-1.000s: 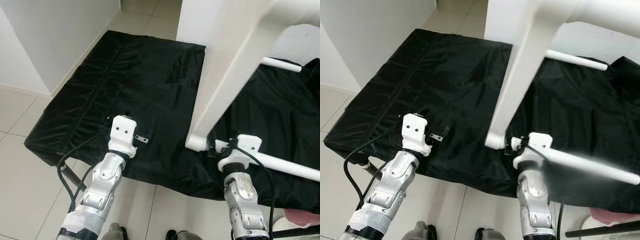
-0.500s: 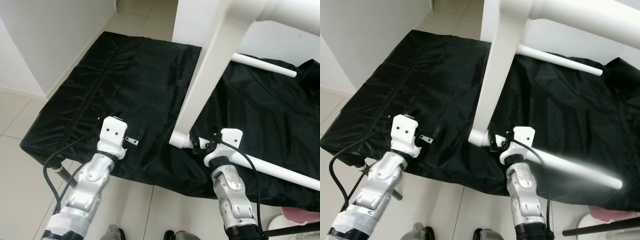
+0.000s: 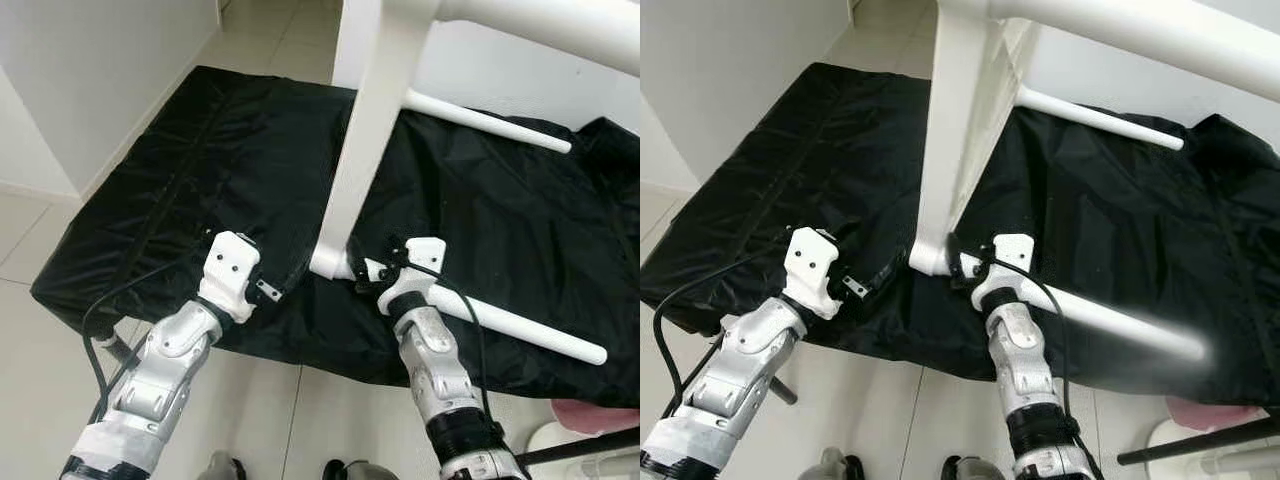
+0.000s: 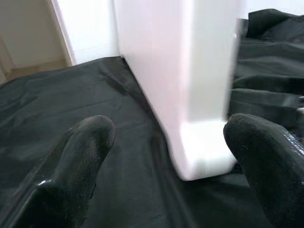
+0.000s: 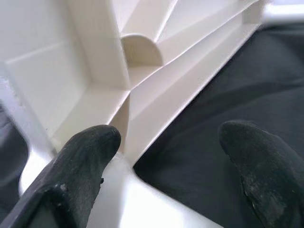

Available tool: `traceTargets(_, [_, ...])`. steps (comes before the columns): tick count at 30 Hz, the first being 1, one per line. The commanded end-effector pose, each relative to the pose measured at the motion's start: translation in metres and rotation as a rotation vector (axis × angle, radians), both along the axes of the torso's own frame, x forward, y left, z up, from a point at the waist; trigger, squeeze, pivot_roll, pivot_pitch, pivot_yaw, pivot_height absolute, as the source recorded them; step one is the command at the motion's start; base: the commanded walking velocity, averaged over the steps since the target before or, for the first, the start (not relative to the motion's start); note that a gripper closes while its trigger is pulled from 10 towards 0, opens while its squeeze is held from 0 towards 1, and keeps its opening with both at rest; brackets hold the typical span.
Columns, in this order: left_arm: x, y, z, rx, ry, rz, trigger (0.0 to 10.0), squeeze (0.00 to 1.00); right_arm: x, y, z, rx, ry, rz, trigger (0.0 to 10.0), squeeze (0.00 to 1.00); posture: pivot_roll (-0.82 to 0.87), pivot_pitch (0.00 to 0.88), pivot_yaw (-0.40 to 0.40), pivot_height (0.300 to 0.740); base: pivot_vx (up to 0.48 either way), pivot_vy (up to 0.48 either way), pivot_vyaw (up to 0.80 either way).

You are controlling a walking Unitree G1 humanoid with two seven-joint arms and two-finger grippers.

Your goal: Building children table

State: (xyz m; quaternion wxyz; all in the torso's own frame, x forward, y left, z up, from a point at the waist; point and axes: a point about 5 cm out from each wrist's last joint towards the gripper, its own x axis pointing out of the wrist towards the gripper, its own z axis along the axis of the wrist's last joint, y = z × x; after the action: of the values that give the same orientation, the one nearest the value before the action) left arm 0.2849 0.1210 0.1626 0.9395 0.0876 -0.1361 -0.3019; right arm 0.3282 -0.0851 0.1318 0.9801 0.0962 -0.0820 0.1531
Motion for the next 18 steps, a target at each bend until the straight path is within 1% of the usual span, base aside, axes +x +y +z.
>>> traceTargets(1, [-0.004,-0.004,-0.005,0.044,0.03,-0.12,10.0,0.0,-0.004,0.018,-0.013,-0.041,0.046,0.096,10.0,0.0,0.13,0.122,-0.061,0.74,0.0,0.0,0.0])
traceTargets(5, [-0.001,-0.004,-0.003,0.05,0.033,-0.121,10.0,0.0,0.003,0.028,-0.012,-0.051,0.054,0.125,10.0,0.0,0.13,0.122,-0.064,0.74,0.0,0.0,0.0])
traceTargets(10, [0.0,-0.003,-0.004,0.061,0.036,-0.106,10.0,0.0,0.004,0.03,-0.011,-0.055,0.049,0.128,10.0,0.0,0.14,0.125,-0.068,0.74,0.0,0.0,0.0])
traceTargets(14, [-0.001,-0.002,-0.003,0.057,0.04,-0.097,10.0,0.0,0.0,0.023,-0.011,-0.064,0.028,0.121,10.0,0.0,0.14,0.13,-0.071,0.74,0.0,0.0,0.0])
traceTargets(15, [-0.001,-0.002,-0.003,0.064,0.039,-0.092,10.0,0.0,-0.001,0.02,-0.012,-0.071,0.019,0.114,10.0,0.0,0.14,0.133,-0.071,0.74,0.0,0.0,0.0])
traceTargets(16, [-0.001,-0.001,-0.004,0.069,0.045,-0.085,10.0,0.0,-0.004,0.013,-0.013,-0.08,0.009,0.097,10.0,0.0,0.13,0.136,-0.069,0.74,0.0,0.0,0.0])
traceTargets(17, [-0.001,-0.001,-0.004,0.069,0.045,-0.085,10.0,0.0,-0.004,0.013,-0.013,-0.08,0.009,0.097,10.0,0.0,0.13,0.136,-0.069,0.74,0.0,0.0,0.0])
traceTargets(18, [0.0,0.001,-0.005,0.077,0.053,-0.076,10.0,0.0,-0.008,0.005,-0.013,-0.087,-0.002,0.077,10.0,0.0,0.13,0.136,-0.068,0.74,0.0,0.0,0.0])
